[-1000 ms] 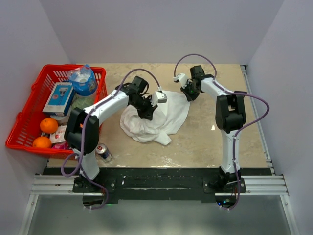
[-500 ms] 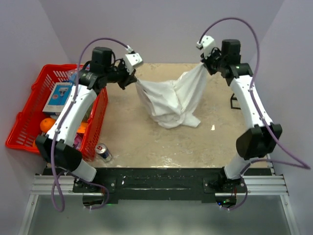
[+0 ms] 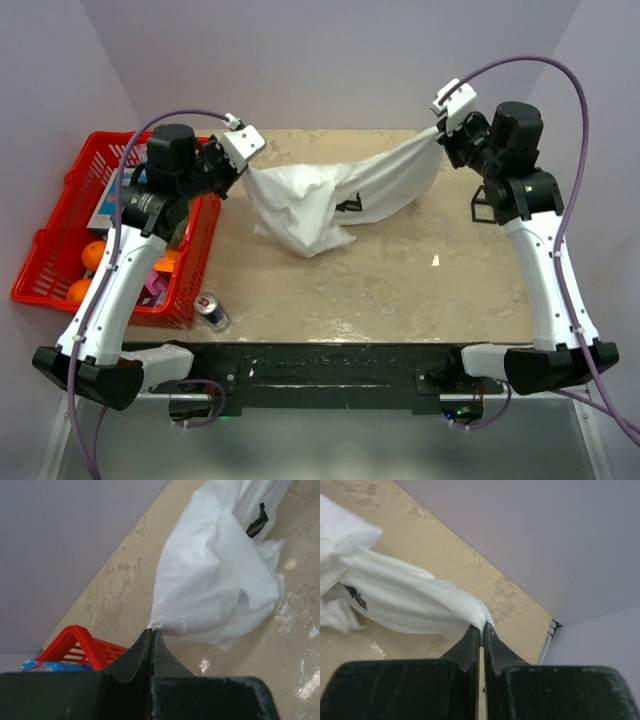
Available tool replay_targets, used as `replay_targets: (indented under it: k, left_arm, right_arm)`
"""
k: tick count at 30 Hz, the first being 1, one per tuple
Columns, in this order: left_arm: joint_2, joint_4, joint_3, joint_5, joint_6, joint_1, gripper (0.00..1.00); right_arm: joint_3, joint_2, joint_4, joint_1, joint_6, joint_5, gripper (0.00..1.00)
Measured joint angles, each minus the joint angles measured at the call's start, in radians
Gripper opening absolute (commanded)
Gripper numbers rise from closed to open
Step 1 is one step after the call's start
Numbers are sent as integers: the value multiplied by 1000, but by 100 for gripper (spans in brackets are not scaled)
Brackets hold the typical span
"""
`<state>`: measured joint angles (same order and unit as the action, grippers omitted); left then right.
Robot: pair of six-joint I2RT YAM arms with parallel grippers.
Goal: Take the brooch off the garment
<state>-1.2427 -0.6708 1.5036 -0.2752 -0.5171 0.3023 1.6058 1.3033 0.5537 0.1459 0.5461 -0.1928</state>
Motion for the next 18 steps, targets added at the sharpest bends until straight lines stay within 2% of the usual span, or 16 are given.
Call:
replay_targets:
  k: [8,15,18]
  left_arm:
    - [48,55,-62,48,-10,0,0]
    - [-89,171,-152,67,2,30,0]
    - [-209,211,-177,92,11,53,31]
  right_arm:
    - [-8,-60,-13,0,-45,-1,0]
    - [-48,59,-93,0,-124,14,0]
    - [-80,171,-130,0,-175,45,0]
